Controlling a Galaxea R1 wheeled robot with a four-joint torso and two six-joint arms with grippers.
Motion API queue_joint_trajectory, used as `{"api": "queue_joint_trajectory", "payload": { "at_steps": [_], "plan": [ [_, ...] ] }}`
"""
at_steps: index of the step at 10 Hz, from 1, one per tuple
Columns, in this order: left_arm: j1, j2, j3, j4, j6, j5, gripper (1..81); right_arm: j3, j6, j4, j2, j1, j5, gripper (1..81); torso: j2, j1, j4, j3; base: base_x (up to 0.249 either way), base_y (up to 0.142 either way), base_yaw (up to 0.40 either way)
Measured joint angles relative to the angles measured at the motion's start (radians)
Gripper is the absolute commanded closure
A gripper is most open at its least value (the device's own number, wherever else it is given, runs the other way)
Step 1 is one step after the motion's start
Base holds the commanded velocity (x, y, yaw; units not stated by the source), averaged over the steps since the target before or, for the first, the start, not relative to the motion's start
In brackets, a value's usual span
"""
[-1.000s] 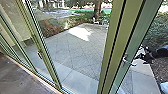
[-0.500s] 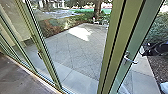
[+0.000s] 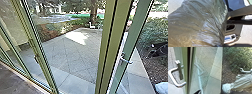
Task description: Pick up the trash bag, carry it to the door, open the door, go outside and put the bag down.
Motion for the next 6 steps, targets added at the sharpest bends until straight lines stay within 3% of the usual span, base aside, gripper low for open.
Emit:
{"api": "queue_joint_trajectory", "payload": {
  "at_steps": [4, 6],
  "plan": [
    [0.003, 0.0, 0.0, 0.0, 0.0, 0.0, 81.1, 0.002, -0.043, -0.135, -0.02, -0.046, 0.018, 1.0, 0.0, 0.0, 0.0, 0.0, 0.0, 0.0, 0.0],
    [0.006, 0.0, 0.0, -0.008, 0.0, 0.0, 81.1, 0.006, -0.052, -0.206, -0.04, -0.081, 0.075, 1.0, 0.0, 0.0, 0.0, 0.0, 0.0, 0.0, 0.0]
  ]
}}
